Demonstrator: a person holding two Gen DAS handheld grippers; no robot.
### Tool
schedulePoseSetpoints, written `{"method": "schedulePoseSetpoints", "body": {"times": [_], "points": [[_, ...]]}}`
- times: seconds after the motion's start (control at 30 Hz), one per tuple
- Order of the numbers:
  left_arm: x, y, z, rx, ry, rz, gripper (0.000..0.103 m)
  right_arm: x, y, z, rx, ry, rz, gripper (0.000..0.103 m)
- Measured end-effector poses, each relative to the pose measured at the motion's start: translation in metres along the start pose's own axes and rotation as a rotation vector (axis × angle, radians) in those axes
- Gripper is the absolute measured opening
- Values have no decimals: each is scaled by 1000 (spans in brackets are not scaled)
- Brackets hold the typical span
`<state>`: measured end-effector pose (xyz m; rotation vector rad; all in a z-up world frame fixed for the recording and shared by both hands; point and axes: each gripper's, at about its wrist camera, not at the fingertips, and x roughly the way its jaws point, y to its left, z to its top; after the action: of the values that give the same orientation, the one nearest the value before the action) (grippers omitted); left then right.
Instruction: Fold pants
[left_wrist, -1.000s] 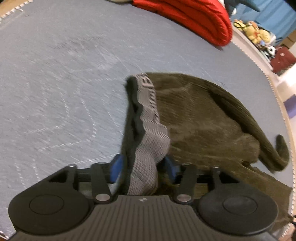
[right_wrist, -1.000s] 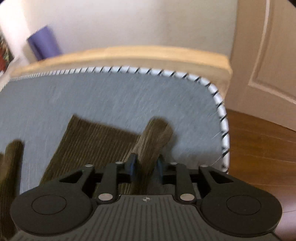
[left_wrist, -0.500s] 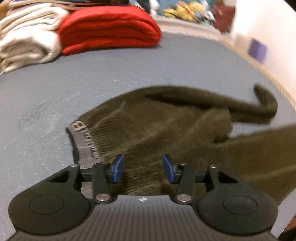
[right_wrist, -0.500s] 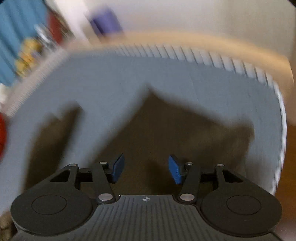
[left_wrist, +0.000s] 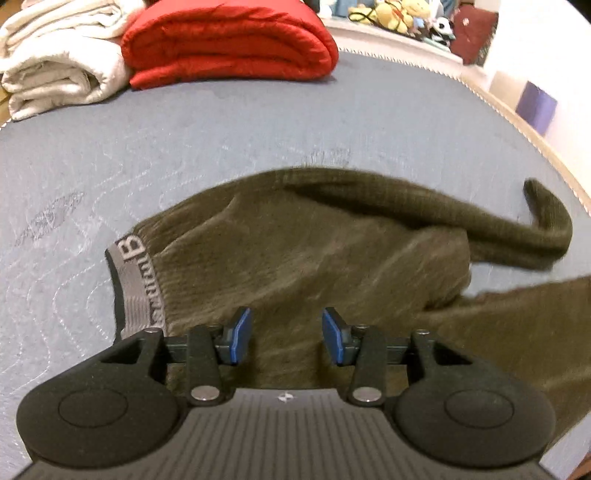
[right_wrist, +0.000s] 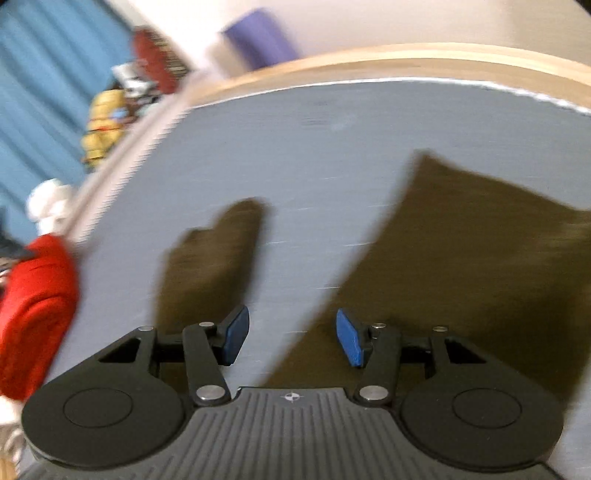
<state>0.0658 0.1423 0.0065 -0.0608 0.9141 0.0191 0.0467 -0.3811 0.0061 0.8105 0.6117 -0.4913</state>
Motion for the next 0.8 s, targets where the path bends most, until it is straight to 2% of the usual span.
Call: {"method": "schedulePoseSetpoints", "body": {"times": [0.07, 0.2, 0.3, 0.47, 0.5, 0.53, 0.57, 0.6, 0.63, 0.8], "points": [[3, -7, 7, -13, -4, 8, 48, 13, 18, -2, -1, 16, 63, 55], [-2, -28, 18, -22, -26, -13, 48, 47, 51, -13, 13, 102, 141, 55], [-2, -37, 19, 2, -39, -27, 48, 71, 71, -26, -9, 139, 141, 62], [10, -34, 16, 19, -5, 2, 48, 93, 76, -36, -12, 182, 113, 62], [12, -32, 16, 18, -4, 6, 48, 96, 76, -36, -5, 180, 98, 59], [13, -30, 16, 17, -4, 7, 48, 98, 76, -36, 1, 171, 85, 43], [13, -29, 16, 18, -5, 5, 48, 101, 76, -37, 5, 161, 77, 23], [13, -27, 16, 17, -8, 3, 48, 100, 77, -36, 15, 142, 76, 15], [12, -25, 16, 14, -11, 4, 48, 95, 77, -34, 30, 121, 83, 10], [14, -17, 15, 7, -13, 7, 48, 37, 92, -26, 88, -27, 189, 10]]}}
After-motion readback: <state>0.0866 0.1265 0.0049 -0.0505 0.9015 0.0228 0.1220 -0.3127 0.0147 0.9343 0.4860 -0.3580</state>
